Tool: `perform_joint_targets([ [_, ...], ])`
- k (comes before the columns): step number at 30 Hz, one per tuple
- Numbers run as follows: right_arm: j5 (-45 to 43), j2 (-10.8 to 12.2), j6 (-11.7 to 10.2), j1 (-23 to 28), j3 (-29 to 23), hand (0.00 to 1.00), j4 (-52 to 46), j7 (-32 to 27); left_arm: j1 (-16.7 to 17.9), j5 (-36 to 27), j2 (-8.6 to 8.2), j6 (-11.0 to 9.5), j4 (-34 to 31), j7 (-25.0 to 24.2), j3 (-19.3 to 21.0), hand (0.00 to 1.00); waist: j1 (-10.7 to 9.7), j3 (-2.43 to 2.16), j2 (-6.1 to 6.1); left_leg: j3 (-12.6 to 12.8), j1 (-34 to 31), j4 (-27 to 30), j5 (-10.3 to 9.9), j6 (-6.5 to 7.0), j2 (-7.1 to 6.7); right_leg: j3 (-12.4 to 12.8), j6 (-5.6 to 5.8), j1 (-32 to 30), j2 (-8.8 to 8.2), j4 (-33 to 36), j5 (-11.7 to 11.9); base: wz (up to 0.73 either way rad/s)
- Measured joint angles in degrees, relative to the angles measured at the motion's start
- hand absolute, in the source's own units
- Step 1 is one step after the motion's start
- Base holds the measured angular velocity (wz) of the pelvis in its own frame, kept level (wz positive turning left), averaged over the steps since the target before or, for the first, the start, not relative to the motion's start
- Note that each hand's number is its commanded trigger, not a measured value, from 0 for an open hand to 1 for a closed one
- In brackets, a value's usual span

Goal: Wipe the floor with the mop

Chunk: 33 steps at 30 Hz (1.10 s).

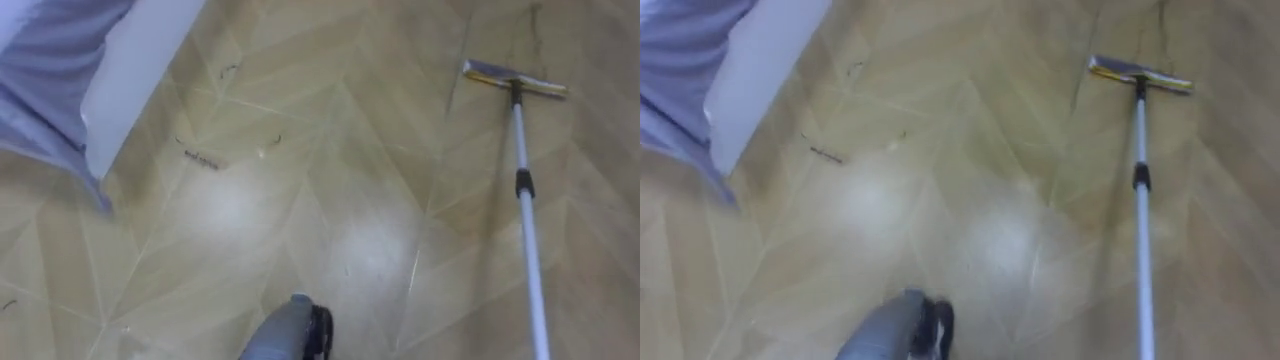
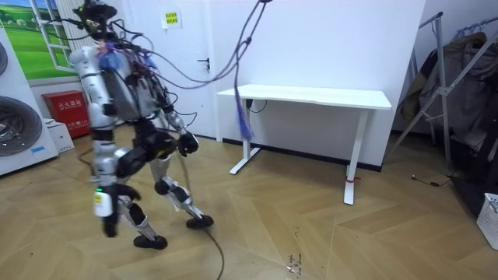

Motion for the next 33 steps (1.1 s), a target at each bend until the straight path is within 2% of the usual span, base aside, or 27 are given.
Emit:
perform_joint_targets([
  [2,0.2,0.5,0.0,2.6,0.0,1.0,0.2,-0.7,-0.9,0.0,-0.22,-0.6,-2.0,0.7,0.1,0.0,-1.2,-0.32,1.51,-1.1,2.0,-0.9,-1.6,0.36,-0.66,1.3,0.01,-2.9,0.53,4.6,5.6,-0.04],
  [3,0.5,1.0,0.0,2.8,-0.2,1.0,0.2,-1.6,-2.4,0.0,-0.23,-1.2,-2.2,1.6,0.2,0.0,-1.6,0.21,2.54,-2.8,2.8,-1.5,-2.0,0.21,-1.4,2.2,-0.05,-6.0,1.34,5.5,4.7,-0.12],
  [5,0.6,2.4,0.0,2.8,-0.2,1.0,-0.3,-3.1,-3.5,0.0,-0.2,-1.4,-3.5,3.0,0.3,0.0,-1.9,0.38,3.18,-3.7,3.6,-3.0,-2.3,0.08,-1.48,2.9,-0.2,-12.4,2.63,2.5,3.3,-0.18],
  [7,0.3,4.0,0.1,2.4,-0.7,1.0,-0.5,-4.4,-3.5,0.0,-0.21,-1.4,-3.9,4.4,-0.2,0.0,-2.7,0.59,3.14,-4.3,5.5,-4.8,-2.6,-0.36,-1.51,2.4,-0.46,-15.8,2.94,-6.9,3.3,-0.09],
  [8,0.0,4.8,0.4,2.1,-0.9,1.0,-0.5,-4.9,-3.2,0.0,-0.28,-1.1,-3.8,4.7,-0.3,0.0,-2.9,0.62,3.11,-4.9,7.1,-5.7,-3.2,-0.78,-1.5,1.7,-1.22,-16.5,2.91,-14.7,4.2,0.06],
  [9,-0.3,5.0,1.1,1.5,-1.5,1.0,-0.7,-5.2,-2.7,0.0,-0.52,-0.8,-3.7,4.9,-0.2,0.0,-2.9,0.74,3.27,-5.7,8.4,-5.5,-4.5,-1.25,-1.44,0.8,-1.86,-16.4,2.95,-20.8,7.3,0.13],
  [11,-1.9,4.4,2.7,0.1,-3.2,1.0,-1.1,-5.9,-1.5,-0.1,-0.63,0.3,-3.8,5.0,-0.2,0.0,-2.3,0.81,3.15,-6.4,10.6,-5.1,-6.0,-2.35,-0.94,-0.9,-2.97,-14.1,3.09,-21.5,8.9,0.02],
  [13,-3.2,3.1,4.4,-3.6,-4.1,1.0,-1.1,-6.6,-0.9,-0.7,-0.48,1.7,-3.7,5.0,-0.2,0.0,-1.1,0.93,2.84,-6.2,11.2,-2.7,-7.0,-3.86,0.28,-2.9,-4.06,-12.6,2.84,-20.9,8.6,-0.15],
  [14,-3.9,2.1,5.0,-7.0,-4.1,1.0,-0.9,-6.7,-0.5,-1.8,0.13,1.9,-3.9,5.2,-0.3,0.0,-0.7,1.11,2.56,-5.4,9.3,3.2,-6.1,-5.49,1.36,-3.3,-4.56,-12.4,2.91,-19.0,7.1,0.0],
  [15,-4.6,1.2,5.0,-10.8,-4.0,1.0,-0.9,-6.8,-0.4,-3.1,1.12,2.0,-4.1,5.4,-0.5,0.0,-0.5,1.45,1.73,-4.3,5.8,11.2,-2.7,-8.61,2.71,-3.4,-5.16,-12.5,3.15,-16.3,4.9,0.04],
  [16,-4.6,0.7,4.6,-12.5,-3.9,1.0,-0.9,-6.7,-0.3,-4.2,1.86,2.1,-4.6,5.6,-1.4,0.0,-0.1,1.46,0.96,-3.8,3.8,15.7,0.1,-9.6,3.42,-3.0,-5.34,-12.7,3.42,-14.8,3.8,0.0],
  [17,-4.2,-0.3,3.6,-15.2,-3.0,1.0,-0.9,-6.1,0.4,-6.0,3.2,2.0,-6.2,6.2,-2.6,0.0,0.8,1.77,-0.66,-2.9,0.1,22.5,6.8,-10.18,4.45,-1.9,-5.92,-12.8,4.12,-12.2,2.0,0.0],
  [18,-3.3,-1.3,2.4,-17.2,-2.6,1.0,-1.8,-5.3,1.8,-6.9,4.33,1.6,-7.8,6.3,-3.7,0.0,1.8,1.65,-1.88,-2.6,-3.6,28.2,13.9,-10.46,5.03,-1.6,-6.85,-12.6,4.32,-10.2,0.4,0.0],
  [19,-2.8,-1.9,1.9,-18.0,-2.1,1.0,-2.3,-4.8,2.3,-6.9,4.61,1.6,-8.2,6.2,-3.9,0.0,2.2,1.49,-2.35,-2.5,-5.2,30.2,15.5,-10.66,5.05,-1.6,-7.08,-12.6,4.53,-9.3,-0.5,0.0],
  [20,-1.8,-3.1,0.9,-19.4,-1.2,1.0,-3.1,-3.8,2.7,-6.6,4.8,1.7,-8.5,6.0,-3.8,0.0,3.5,1.63,-3.12,-2.7,-8.0,31.7,14.5,-9.63,5.38,-1.6,-7.46,-12.3,4.89,-7.8,-2.0,-0.11],
  [22,-0.5,-4.0,0.3,-20.0,-0.3,1.0,-3.7,-2.4,4.2,-5.2,4.78,2.0,-9.6,4.7,-3.7,0.0,5.2,1.73,-3.31,-2.9,-9.6,26.5,10.9,-9.07,6.19,-1.6,-7.76,-10.1,5.67,-7.3,-3.9,-0.16],
  [23,0.3,-3.9,0.2,-19.4,0.6,1.0,-3.7,-1.6,5.6,-4.5,4.61,2.0,-9.6,3.5,-3.7,0.0,5.4,1.75,-3.36,-2.8,-8.9,18.4,9.1,-9.2,6.19,-1.9,-7.33,-7.9,5.66,-8.0,-4.8,-0.09],
  [24,0.5,-3.7,0.1,-17.7,1.1,1.0,-3.8,-0.8,6.5,-3.8,4.49,2.1,-9.5,2.3,-3.7,0.0,5.2,1.73,-3.26,-2.8,-7.1,7.9,8.0,-8.7,6.01,-2.1,-7.17,-5.7,5.56,-9.2,-6.1,0.0],
  [25,0.7,-3.7,0.1,-16.5,1.1,1.0,-3.9,-0.6,6.7,-3.5,4.47,2.1,-9.5,1.9,-3.7,0.0,5.0,1.61,-3.01,-2.8,-6.3,3.8,7.5,-8.01,5.86,-2.2,-6.87,-4.5,5.43,-9.9,-6.7,0.19],
  [26,0.7,-3.6,0.1,-13.6,1.1,1.0,-4.0,-0.3,6.4,-2.8,4.4,2.0,-9.5,1.0,-3.5,0.0,4.1,1.22,-2.12,-2.4,-5.3,-0.1,6.2,-5.91,5.77,-2.7,-5.62,-2.5,5.13,-11.6,-7.5,0.43],
  [27,0.7,-3.5,0.0,-10.4,1.2,1.0,-3.7,-0.2,5.7,-2.6,4.26,1.9,-9.4,0.4,-3.4,0.0,3.0,0.93,-1.96,-1.7,-3.9,-1.1,5.0,-4.18,4.78,-3.5,-4.42,-0.7,3.62,-13.4,-7.8,0.47],
  [28,0.7,-3.5,-0.1,-8.8,1.2,1.0,-3.3,-0.1,5.3,-2.4,4.03,1.8,-9.3,0.1,-3.3,0.0,2.7,0.89,-1.69,-1.5,-3.2,-1.5,4.5,-3.32,4.1,-3.5,-4.32,0.2,2.92,-14.0,-7.8,0.38],
  [29,0.7,-3.3,-0.1,-6.3,1.3,1.0,-1.8,-0.2,4.6,-2.3,3.62,1.3,-9.0,-0.1,-3.2,0.0,1.8,0.82,-1.15,-1.2,-1.6,-1.6,2.9,-2.23,2.75,-3.3,-3.03,1.1,1.75,-12.5,-7.1,0.19],
  [30,0.7,-2.6,-0.2,-3.1,1.3,1.0,-1.2,-0.4,4.1,-2.3,3.23,0.7,-8.6,-0.1,-2.7,0.0,1.0,0.43,-0.55,-0.7,0.1,-1.3,1.3,-1.12,1.7,-2.9,-1.16,0.8,0.47,-9.0,-4.7,0.12],
  [31,0.7,-2.2,-0.2,-1.5,1.5,1.0,-1.1,-0.4,4.1,-2.4,3.07,0.4,-8.7,-0.1,-2.4,0.0,0.6,0.23,-0.2,-0.3,1.0,-1.2,0.5,-0.61,1.51,-2.7,-0.67,0.0,0.02,-6.6,-2.9,0.0],
  [32,1.1,-1.2,-0.2,1.2,1.7,1.0,-1.1,-0.4,4.0,-2.3,2.93,-0.3,-8.9,-0.1,-2.3,0.0,0.0,-0.27,0.6,-0.2,2.4,-1.1,-1.1,-0.11,0.92,-1.4,-0.48,-1.9,0.05,-2.0,1.7,-0.05],
  [33,1.4,-0.1,-0.2,3.2,1.7,1.0,-1.1,-0.4,3.4,-2.3,2.75,-0.9,-8.8,-0.2,-2.4,0.0,-0.9,-0.48,1.61,-0.4,3.5,-1.3,-2.2,0.34,0.59,-0.1,-0.28,-3.8,0.4,1.5,6.0,-0.04],
])
